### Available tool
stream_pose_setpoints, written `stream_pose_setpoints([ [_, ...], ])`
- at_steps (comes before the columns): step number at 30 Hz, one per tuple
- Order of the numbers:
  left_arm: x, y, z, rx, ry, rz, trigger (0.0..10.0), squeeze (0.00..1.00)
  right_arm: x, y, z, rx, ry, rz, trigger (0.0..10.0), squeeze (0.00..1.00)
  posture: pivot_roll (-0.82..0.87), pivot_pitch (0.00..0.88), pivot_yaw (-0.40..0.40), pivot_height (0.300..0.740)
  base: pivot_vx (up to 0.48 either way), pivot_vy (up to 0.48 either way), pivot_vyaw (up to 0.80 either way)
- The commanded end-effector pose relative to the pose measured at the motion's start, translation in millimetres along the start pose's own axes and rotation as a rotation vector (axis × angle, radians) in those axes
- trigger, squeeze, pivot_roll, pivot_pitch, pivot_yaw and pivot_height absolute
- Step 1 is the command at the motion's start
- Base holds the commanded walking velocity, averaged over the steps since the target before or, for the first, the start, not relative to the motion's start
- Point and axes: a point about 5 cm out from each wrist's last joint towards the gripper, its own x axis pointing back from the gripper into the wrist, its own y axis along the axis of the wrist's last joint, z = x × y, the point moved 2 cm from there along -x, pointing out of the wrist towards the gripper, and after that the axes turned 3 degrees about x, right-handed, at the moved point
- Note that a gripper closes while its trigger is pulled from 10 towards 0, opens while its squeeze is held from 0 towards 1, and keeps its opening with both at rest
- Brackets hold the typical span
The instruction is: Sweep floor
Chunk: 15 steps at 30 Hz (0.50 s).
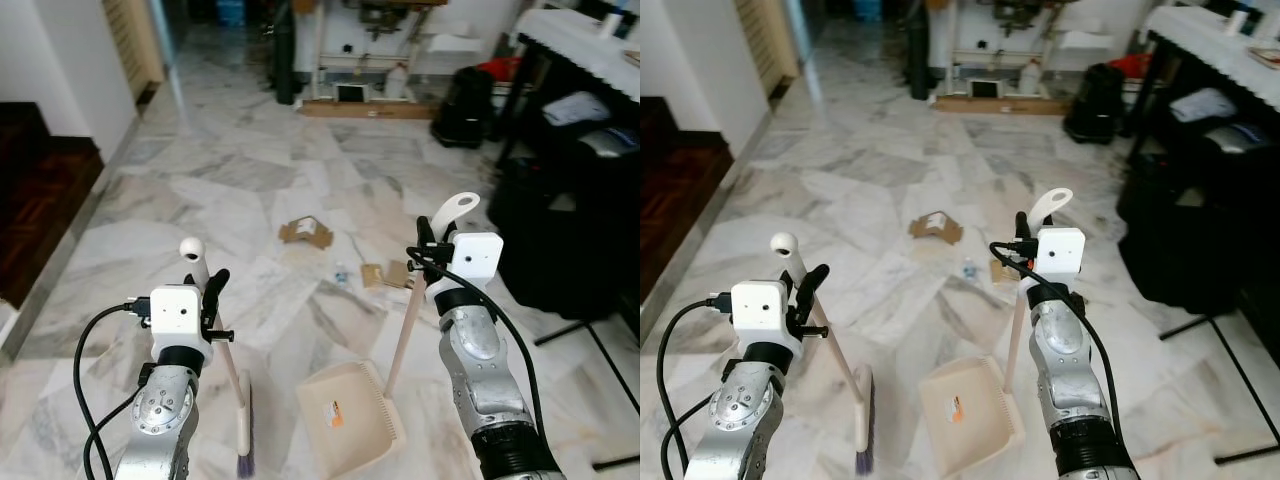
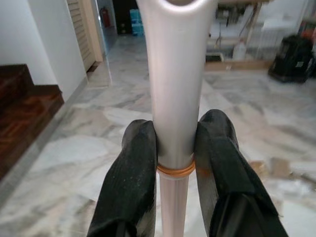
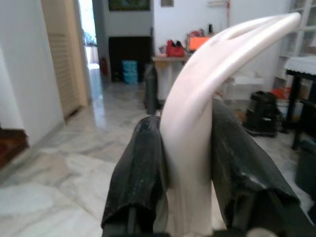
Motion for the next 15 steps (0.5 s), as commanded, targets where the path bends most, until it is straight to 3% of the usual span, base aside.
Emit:
stream_pose_setpoints([
  [1,-3.0,8.1,-11.2,0.021,-0.044,-0.034,10.0,0.00,-1.0,11.9,-14.6,0.013,-0.042,-0.050,10.0,0.00,-0.06,0.000,-0.014,0.740,0.330,0.000,0.00],
  [15,-3.6,7.2,-10.9,0.014,-0.058,-0.032,10.0,0.00,3.1,11.5,-12.1,0.024,-0.037,-0.049,10.0,0.00,-0.07,0.000,-0.009,0.740,0.336,0.000,0.00],
])
